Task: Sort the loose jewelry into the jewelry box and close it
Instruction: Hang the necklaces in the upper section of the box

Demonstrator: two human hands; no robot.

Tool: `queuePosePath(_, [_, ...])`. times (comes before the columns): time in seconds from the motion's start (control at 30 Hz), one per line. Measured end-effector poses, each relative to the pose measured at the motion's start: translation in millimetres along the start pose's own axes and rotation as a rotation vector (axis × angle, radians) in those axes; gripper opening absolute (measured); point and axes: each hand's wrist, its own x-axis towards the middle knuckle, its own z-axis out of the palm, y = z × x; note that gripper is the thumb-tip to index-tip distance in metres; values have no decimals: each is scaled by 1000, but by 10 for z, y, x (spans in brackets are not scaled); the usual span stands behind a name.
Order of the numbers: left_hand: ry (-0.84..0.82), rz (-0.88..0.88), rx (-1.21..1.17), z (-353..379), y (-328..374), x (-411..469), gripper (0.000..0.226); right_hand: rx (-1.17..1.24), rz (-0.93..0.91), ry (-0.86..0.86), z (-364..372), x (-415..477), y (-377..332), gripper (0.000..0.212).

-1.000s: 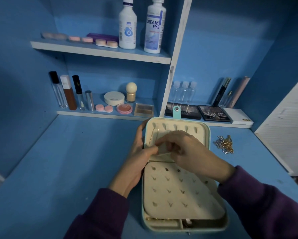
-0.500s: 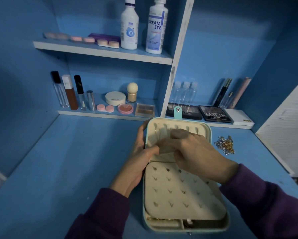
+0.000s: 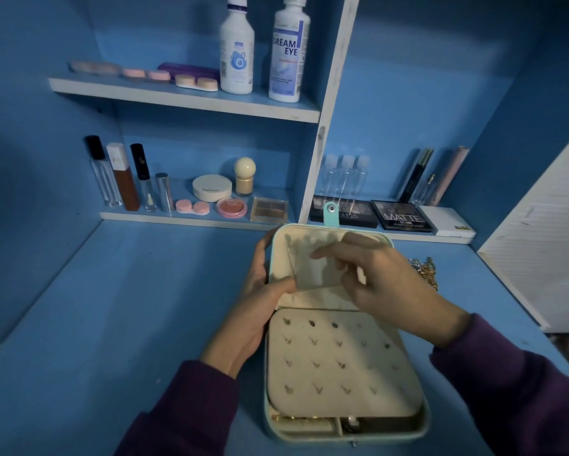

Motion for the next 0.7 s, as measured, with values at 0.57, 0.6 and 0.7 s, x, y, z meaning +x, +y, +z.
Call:
queuePosePath(0.57, [48,-67,27,10,3,1,61,-436,669,-287,-452,-264,1279,6])
queuePosePath(0.6, [47,-67,27,13,2,0,61,-450,684,-290,-442,-270,1293,7])
queuePosePath(0.7, [47,-64,26,7,5,-2,62,-466,706,-301,-408,-266,1327,15])
